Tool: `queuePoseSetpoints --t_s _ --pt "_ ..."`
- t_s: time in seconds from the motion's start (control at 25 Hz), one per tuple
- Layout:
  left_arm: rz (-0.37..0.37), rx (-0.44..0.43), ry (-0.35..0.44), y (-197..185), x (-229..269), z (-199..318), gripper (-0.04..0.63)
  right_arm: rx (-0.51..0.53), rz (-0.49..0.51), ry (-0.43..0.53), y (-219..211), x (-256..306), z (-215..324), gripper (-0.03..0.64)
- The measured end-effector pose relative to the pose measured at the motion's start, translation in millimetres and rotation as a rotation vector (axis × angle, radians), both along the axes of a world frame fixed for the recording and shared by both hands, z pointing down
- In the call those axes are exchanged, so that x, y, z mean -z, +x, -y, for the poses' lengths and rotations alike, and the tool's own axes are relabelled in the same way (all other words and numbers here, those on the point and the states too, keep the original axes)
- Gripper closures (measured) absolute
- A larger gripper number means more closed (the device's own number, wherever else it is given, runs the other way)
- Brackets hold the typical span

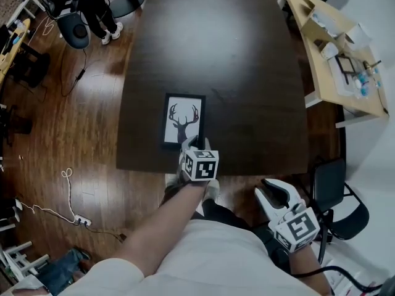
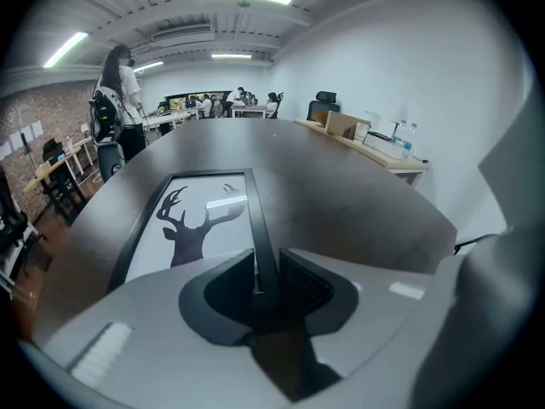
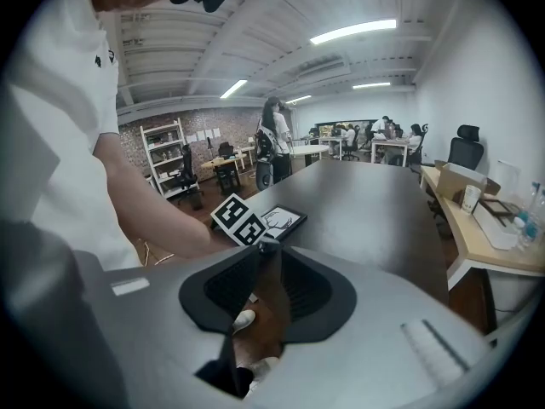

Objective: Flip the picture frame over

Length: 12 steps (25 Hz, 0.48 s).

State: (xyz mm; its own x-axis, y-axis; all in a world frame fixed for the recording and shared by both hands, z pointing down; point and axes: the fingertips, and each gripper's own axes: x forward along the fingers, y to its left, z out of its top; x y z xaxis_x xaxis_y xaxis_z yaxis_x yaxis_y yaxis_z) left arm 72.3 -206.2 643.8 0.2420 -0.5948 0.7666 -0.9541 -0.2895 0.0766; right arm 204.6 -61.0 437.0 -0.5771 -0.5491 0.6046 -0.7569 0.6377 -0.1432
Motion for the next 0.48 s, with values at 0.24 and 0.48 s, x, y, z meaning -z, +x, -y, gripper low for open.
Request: queuePoseSetpoints --t_s 0.24,0.48 --pt "-0.123 0.087 -0.059 -1 3 1 0.535 0.008 -0.001 -0.006 0 -2 4 0.529" --pt "-0.234 0.080 -0.076 0 22 -4 0.535 0.017 0.000 0.006 -6 -1 11 0.529"
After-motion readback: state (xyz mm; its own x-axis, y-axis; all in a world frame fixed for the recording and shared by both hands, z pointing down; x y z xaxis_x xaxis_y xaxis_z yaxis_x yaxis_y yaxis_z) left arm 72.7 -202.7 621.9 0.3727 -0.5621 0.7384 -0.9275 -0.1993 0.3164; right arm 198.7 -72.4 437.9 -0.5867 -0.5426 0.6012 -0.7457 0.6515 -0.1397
